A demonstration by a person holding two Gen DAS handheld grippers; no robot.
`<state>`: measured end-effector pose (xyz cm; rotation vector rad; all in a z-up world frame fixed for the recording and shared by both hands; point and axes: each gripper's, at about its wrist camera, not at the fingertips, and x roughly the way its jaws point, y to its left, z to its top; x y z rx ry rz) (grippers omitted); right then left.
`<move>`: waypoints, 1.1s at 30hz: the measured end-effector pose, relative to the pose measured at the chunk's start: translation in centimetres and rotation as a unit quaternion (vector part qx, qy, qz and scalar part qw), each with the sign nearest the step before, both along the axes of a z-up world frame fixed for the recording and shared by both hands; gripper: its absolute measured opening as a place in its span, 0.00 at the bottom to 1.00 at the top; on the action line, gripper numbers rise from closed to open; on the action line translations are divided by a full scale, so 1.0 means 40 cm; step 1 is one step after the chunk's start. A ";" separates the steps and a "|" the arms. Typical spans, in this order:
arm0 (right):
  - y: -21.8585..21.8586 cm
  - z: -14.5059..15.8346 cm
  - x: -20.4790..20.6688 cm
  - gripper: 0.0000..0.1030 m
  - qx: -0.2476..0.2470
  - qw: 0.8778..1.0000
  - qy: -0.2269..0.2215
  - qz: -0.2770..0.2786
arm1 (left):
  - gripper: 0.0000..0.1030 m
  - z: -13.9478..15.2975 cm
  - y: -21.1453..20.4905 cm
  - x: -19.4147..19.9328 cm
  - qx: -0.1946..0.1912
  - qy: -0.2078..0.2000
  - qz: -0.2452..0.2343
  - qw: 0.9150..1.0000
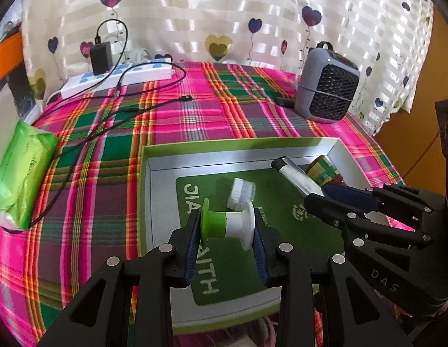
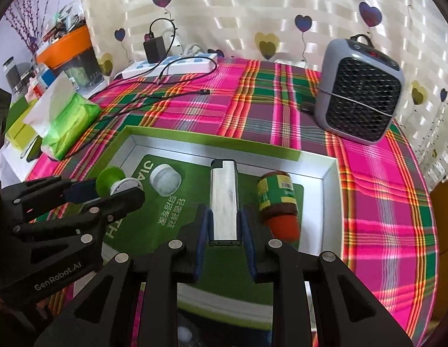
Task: Organize rigid objects
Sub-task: 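Lower and open the right gripper to drop the stick while the left releases the spool into the box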
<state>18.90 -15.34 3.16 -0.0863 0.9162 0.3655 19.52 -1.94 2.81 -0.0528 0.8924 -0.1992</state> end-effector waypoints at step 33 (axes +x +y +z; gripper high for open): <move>0.017 -0.052 0.047 0.24 0.016 1.000 0.022 0.001 | 0.31 -0.033 -0.027 0.023 0.046 -0.002 -0.012 0.999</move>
